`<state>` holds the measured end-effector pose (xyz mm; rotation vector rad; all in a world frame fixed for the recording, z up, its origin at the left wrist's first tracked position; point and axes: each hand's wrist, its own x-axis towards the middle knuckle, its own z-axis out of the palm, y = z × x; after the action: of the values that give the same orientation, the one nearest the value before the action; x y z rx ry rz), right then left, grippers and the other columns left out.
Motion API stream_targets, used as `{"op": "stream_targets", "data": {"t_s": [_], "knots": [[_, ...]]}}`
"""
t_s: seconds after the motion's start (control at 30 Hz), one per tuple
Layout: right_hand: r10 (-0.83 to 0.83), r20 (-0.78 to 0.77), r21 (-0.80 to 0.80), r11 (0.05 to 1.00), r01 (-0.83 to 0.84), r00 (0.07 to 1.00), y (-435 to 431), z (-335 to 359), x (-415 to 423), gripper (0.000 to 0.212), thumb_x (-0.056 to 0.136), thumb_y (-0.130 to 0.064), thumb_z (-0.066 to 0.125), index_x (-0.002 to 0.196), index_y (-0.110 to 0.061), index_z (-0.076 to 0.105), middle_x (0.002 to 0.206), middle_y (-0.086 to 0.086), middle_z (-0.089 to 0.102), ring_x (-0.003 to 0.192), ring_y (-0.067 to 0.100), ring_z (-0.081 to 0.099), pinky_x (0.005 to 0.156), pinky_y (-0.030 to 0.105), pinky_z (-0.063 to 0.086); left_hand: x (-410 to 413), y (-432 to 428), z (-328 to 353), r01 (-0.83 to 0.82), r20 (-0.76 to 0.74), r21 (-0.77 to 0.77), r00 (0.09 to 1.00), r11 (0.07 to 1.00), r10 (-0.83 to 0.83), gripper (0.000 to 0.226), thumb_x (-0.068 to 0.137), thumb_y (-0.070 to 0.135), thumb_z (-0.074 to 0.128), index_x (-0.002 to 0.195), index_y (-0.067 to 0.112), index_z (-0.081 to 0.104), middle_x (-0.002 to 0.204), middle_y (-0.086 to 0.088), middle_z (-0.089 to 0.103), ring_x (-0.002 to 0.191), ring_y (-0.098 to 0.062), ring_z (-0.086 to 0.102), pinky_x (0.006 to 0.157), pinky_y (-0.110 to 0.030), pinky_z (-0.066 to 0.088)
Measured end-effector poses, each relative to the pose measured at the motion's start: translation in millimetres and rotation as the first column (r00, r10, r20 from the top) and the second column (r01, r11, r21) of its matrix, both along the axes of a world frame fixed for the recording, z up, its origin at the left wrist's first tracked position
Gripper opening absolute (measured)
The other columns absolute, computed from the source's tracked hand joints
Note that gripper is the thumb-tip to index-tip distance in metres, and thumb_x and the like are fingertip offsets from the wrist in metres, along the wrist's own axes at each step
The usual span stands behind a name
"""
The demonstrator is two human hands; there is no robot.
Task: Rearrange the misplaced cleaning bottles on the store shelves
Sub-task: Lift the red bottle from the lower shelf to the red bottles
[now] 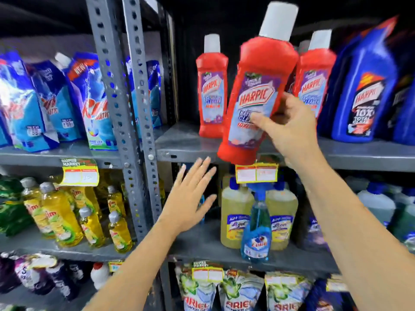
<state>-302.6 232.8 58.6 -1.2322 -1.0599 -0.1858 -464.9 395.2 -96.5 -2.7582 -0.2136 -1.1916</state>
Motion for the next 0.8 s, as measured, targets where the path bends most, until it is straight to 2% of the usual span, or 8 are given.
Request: {"op": "stream_targets", "data": {"t_s": [0.13, 0.23, 0.3, 0.37, 0.43, 0.5, 0.6, 0.8], "knots": [[-0.058, 0.002, -0.077, 0.995, 0.058, 0.998, 19, 20, 44, 0.039, 0.072, -0.018, 0.081, 0.104, -0.028, 0.062, 0.102, -0.002, 0.073, 0.096, 0.016, 0.071, 0.091, 0.048, 0.057, 12, 10, 54, -0.116, -0.018, 0.086, 0.993, 0.989, 0.118, 0.062, 0.101, 0.047, 0.036, 0.153, 0.014, 0.028, 0.162, -0.006, 0.018, 0.149, -0.02, 0.007, 0.118, -0.051, 0.0], [-0.076, -0.014, -0.137, 0.988, 0.074, 0.997, 34, 19, 62, 0.043, 0.075, -0.02, 0.08, 0.114, -0.021, 0.064, 0.109, 0.003, 0.073, 0.101, 0.019, 0.07, 0.093, 0.049, 0.056, 16, 19, 55, -0.209, -0.096, 0.085, 0.972, 0.974, 0.216, 0.062, 0.1, 0.054, 0.031, 0.148, 0.015, 0.039, 0.152, -0.007, 0.04, 0.143, -0.022, 0.027, 0.117, -0.05, 0.008], [-0.082, -0.007, -0.183, 0.98, 0.08, 0.997, 42, 16, 68, 0.048, 0.077, -0.029, 0.078, 0.121, -0.017, 0.062, 0.116, 0.004, 0.072, 0.106, 0.02, 0.069, 0.095, 0.048, 0.055, 18, 18, 51, -0.222, -0.088, 0.086, 0.969, 0.971, 0.23, 0.063, 0.099, 0.054, 0.034, 0.146, 0.013, 0.042, 0.147, -0.008, 0.047, 0.137, -0.025, 0.036, 0.114, -0.05, 0.017], [-0.11, 0.008, -0.216, 0.97, 0.109, 0.994, 46, 13, 69, 0.066, 0.072, -0.05, 0.073, 0.128, -0.02, 0.058, 0.121, 0.0, 0.071, 0.11, 0.017, 0.067, 0.096, 0.047, 0.054, 20, 15, 49, -0.233, -0.063, 0.091, 0.969, 0.968, 0.24, 0.063, 0.098, 0.054, 0.037, 0.145, 0.012, 0.042, 0.145, -0.008, 0.048, 0.134, -0.026, 0.039, 0.112, -0.051, 0.021], [-0.107, 0.007, -0.238, 0.966, 0.106, 0.994, 47, 11, 68, 0.073, 0.069, -0.058, 0.069, 0.132, -0.025, 0.054, 0.123, -0.005, 0.069, 0.112, 0.015, 0.066, 0.098, 0.046, 0.053, 21, 14, 48, -0.239, -0.036, 0.092, 0.969, 0.967, 0.243, 0.063, 0.097, 0.054, 0.038, 0.144, 0.012, 0.042, 0.143, -0.008, 0.049, 0.132, -0.027, 0.04, 0.111, -0.051, 0.022], [-0.089, -0.001, -0.285, 0.955, 0.085, 0.996, 43, 8, 65, 0.071, 0.072, -0.046, 0.078, 0.134, -0.026, 0.049, 0.121, -0.008, 0.067, 0.111, 0.013, 0.064, 0.1, 0.041, 0.051, 21, 14, 49, -0.237, -0.026, 0.099, 0.97, 0.966, 0.241, 0.062, 0.097, 0.053, 0.04, 0.144, 0.011, 0.043, 0.142, -0.008, 0.049, 0.132, -0.026, 0.04, 0.111, -0.05, 0.022], [-0.038, 0.027, -0.44, 0.897, 0.046, 0.999, 37, -5, 63, 0.092, 0.061, -0.027, 0.093, 0.137, -0.022, 0.042, 0.121, -0.007, 0.065, 0.109, 0.012, 0.062, 0.098, 0.031, 0.049, 21, 15, 47, -0.231, -0.012, 0.105, 0.972, 0.967, 0.233, 0.062, 0.097, 0.053, 0.04, 0.144, 0.012, 0.042, 0.142, -0.008, 0.049, 0.132, -0.026, 0.04, 0.111, -0.05, 0.022], [-0.076, 0.042, -0.505, 0.859, 0.087, 0.996, 54, -10, 78, 0.092, 0.055, -0.023, 0.096, 0.132, -0.017, 0.045, 0.127, 0.0, 0.064, 0.113, 0.016, 0.06, 0.099, 0.032, 0.048, 22, 15, 47, -0.214, 0.013, 0.091, 0.977, 0.973, 0.214, 0.06, 0.097, 0.052, 0.04, 0.143, 0.012, 0.044, 0.141, -0.008, 0.05, 0.132, -0.026, 0.041, 0.111, -0.049, 0.022]]}}
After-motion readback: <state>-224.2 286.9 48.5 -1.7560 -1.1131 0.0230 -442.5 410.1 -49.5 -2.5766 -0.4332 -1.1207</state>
